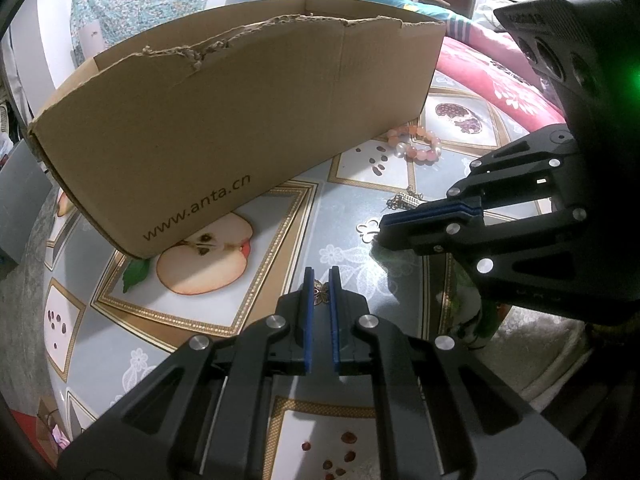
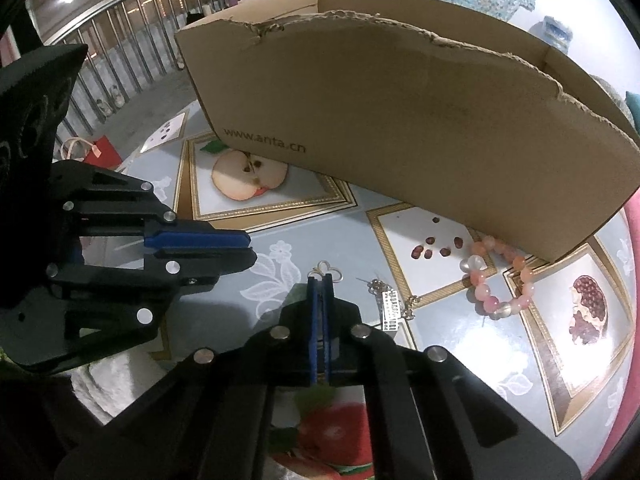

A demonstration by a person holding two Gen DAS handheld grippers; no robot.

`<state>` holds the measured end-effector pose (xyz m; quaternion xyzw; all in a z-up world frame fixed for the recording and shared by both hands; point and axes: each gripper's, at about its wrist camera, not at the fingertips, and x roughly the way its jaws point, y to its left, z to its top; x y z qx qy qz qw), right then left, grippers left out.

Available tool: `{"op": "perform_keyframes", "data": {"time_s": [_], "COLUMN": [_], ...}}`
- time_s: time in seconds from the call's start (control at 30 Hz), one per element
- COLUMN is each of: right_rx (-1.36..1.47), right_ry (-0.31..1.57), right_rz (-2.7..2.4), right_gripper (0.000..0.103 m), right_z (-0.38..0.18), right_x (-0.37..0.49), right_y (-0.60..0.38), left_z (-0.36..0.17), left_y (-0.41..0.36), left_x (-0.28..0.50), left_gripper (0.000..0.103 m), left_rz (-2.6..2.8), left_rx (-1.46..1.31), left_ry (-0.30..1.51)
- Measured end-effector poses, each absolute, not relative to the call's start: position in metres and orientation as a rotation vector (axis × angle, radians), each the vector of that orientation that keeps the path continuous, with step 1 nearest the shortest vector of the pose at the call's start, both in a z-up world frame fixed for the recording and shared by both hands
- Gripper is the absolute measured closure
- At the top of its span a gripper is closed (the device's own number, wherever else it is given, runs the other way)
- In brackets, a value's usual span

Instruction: Organize jewelry

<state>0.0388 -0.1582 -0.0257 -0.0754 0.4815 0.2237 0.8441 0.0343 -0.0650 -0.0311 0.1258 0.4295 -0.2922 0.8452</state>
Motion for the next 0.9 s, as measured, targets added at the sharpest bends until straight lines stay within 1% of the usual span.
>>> {"op": "perform_keyframes", "data": {"time_s": [0.53, 0.57, 0.6, 0.63, 0.7, 0.8, 0.9], "right_rx": [-0.153, -0.157, -0.171, -0.187, -0.209, -0.235, -0.232], "right_ry": [0.977, 0.970, 0.968, 0.967, 0.957, 0.963, 0.967], "right_rz": [0.491, 0.488, 0.488, 0.485, 0.485, 0.491, 0.508], "right_gripper": [0.101, 0.100, 0.096, 0.088, 0.080, 0.079, 0.077], "right_z": [-0.014, -0.013, -0.013, -0.014, -0.014, -0.021, -0.025], "right_x": [0.033, 0.033, 0.034, 0.034, 0.036, 0.040, 0.045], "right_y": [-0.166, -0.166, -0.164, -0.162, -0.161, -0.158, -0.161], "left_z": [-0.031, -0.031, -0.031, -0.031, -0.031, -0.031, -0.031], "left_y": [-0.064, -0.064, -0.065, -0.064, -0.064, -0.064, -0.065], "left_x": [0.034, 0.034, 0.034, 0.034, 0.034, 0.034, 0.034], "left_gripper": [0.097, 0.097, 0.097, 0.097, 0.097, 0.097, 0.097], "left_rz": [-0.616, -0.617, -0.617, -0.617, -0.616, -0.617, -0.617], "left_rx": [0.264, 0.264, 0.265, 0.264, 0.263, 0.264, 0.264], "left_ry": [0.905, 0.905, 0.905, 0.905, 0.905, 0.905, 0.904]}}
